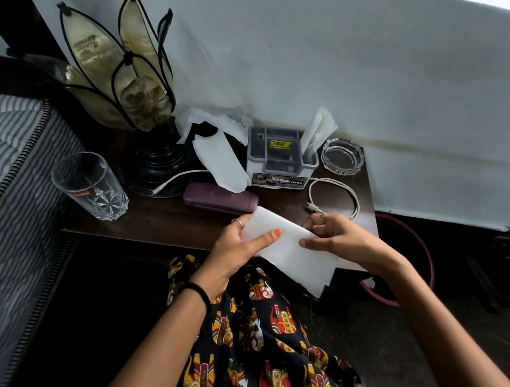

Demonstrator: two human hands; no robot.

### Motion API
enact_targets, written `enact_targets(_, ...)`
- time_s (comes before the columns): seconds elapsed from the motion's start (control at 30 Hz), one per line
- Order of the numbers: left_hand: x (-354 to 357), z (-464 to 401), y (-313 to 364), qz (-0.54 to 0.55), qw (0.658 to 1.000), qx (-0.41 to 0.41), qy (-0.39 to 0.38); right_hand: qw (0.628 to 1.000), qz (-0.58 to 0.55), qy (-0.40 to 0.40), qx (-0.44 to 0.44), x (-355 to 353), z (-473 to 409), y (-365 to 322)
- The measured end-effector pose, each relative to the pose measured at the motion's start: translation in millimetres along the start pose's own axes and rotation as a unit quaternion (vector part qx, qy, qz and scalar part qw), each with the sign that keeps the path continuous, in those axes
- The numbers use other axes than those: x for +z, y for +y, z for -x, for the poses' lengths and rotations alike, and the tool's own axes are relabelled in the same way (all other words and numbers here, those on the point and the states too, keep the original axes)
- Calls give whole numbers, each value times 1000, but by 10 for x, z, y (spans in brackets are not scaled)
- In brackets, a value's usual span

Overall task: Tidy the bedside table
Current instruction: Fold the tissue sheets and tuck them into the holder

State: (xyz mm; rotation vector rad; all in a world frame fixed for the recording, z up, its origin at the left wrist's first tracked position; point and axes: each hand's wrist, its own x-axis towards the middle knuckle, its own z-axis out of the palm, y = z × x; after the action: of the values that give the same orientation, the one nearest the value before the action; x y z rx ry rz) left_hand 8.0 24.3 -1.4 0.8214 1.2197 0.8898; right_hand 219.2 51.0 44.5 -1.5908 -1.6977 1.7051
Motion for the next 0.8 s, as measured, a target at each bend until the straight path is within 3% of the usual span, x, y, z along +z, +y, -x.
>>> enact_targets(0.2,-106,-2,56,131,991,-3,32,981,-141,125,-33,429,-272,-138)
enact_targets(0.3,-176,2,34,128,984,4,121,982,-131,132,-35,693,-483,-239)
enact_targets(0.4,-298,-16,-10,163,952,5,258,980,6,189,-59,825,-699,-340)
enact_targets(0.5,-429,-28,-25,187,918,24,350,946,121,283,-98,858,-838,-434)
enact_targets(0.7,-476,-11,0,196,898,37,392,857,374,293,-197,1020,-1066,-573)
enact_targets(0.8,-480,-10,-1,199,900,37,386,848,431,258,-170,1077,-1230,-639)
